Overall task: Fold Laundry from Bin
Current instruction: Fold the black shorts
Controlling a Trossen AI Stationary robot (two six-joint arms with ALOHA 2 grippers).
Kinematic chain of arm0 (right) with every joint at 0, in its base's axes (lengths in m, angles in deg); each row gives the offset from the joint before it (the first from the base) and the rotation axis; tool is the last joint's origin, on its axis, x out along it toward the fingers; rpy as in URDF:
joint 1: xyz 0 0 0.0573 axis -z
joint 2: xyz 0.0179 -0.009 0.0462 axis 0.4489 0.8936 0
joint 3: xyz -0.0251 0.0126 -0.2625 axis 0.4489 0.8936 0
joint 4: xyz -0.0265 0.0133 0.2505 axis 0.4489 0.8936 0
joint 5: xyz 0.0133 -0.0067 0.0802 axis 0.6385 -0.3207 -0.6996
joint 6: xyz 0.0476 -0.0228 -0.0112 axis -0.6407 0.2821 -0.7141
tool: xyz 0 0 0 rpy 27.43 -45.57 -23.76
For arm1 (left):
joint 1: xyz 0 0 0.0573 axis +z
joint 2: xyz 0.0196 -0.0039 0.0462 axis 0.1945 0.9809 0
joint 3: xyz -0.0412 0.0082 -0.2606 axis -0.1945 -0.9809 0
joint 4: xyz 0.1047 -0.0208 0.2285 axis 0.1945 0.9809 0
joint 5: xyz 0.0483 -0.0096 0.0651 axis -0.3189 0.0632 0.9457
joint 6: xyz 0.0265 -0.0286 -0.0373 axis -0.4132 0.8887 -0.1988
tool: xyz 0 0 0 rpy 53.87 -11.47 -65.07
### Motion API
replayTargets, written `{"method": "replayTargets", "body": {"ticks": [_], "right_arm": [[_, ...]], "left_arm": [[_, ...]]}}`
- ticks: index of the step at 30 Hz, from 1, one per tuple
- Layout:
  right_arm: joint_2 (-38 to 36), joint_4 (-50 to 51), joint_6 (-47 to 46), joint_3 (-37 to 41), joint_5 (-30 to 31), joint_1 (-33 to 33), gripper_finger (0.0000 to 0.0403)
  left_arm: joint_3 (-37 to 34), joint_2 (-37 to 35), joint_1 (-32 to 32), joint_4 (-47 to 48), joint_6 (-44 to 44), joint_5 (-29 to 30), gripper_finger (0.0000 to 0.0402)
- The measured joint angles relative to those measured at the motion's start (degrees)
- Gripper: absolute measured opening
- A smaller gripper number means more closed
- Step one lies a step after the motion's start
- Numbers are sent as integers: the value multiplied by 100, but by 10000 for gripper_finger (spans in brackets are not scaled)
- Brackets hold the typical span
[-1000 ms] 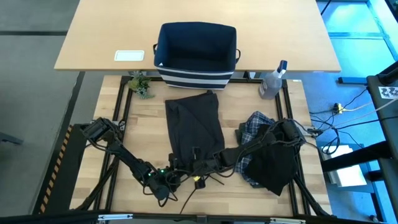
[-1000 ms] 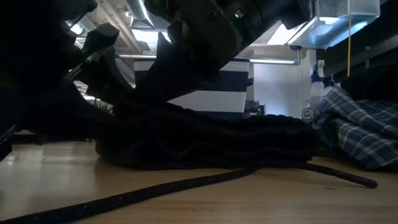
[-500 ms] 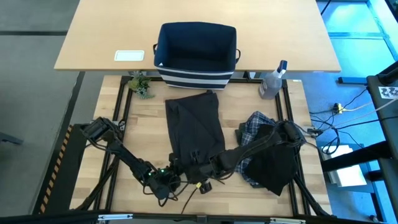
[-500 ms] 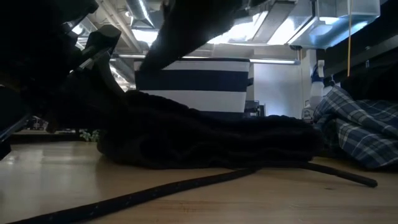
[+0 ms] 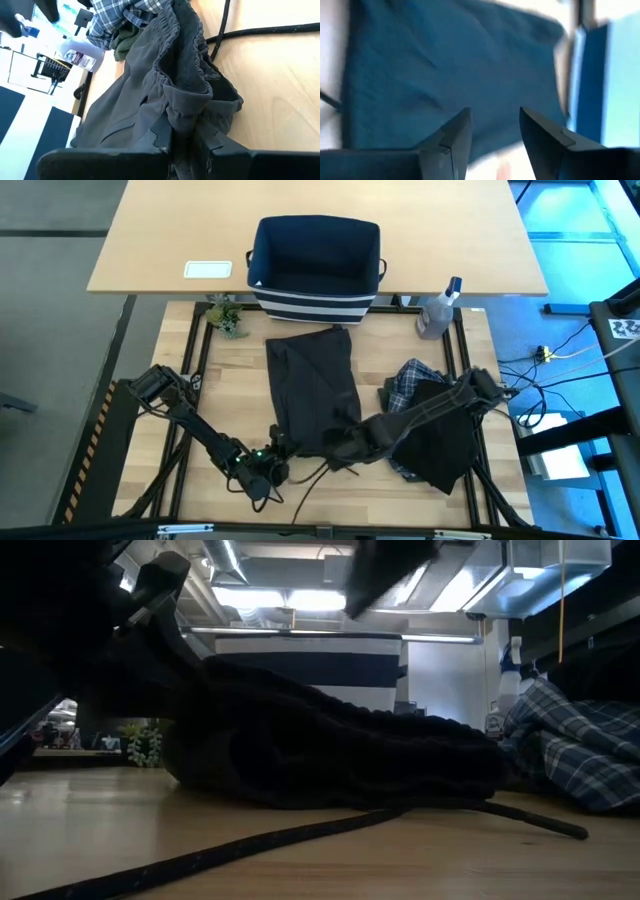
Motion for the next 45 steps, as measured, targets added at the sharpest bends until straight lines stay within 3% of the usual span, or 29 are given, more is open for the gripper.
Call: {"method": "replayTargets", "body": {"ticks": [4, 8, 13, 18, 26, 30, 32, 35, 45], "right_arm": [[-700, 78, -950, 1112, 527, -123, 165], [-1662, -1112, -1563, 2863, 605, -329, 166], [-2480, -3674, -1111, 5028, 404, -529, 166], [-2488, -5312, -307, 6231, -120, -703, 166], [-2456, -6453, 549, 6557, -729, -1140, 166], [-2287, -7108, 853, 6555, -678, -1373, 171], [-2114, -7542, 841, 6555, -250, -1417, 180], [-1894, -7747, 1029, 6554, 188, -1403, 201], [-1220, -7810, 1926, 6544, 266, -1402, 309]], "left_arm": [[2, 0, -6, -7, -31, 21, 24], [2, -53, -6, -5, -44, 23, 24], [9, -326, -6, -21, -18, 141, 24], [11, -625, 2, -4, 2, 176, 24], [22, -846, 130, 277, 588, 167, 24], [20, -846, 232, 513, 981, 30, 24], [20, -846, 292, 617, 1138, -52, 24], [20, -846, 348, 636, 1185, -62, 24], [20, -846, 401, 629, 1231, -190, 24]]}}
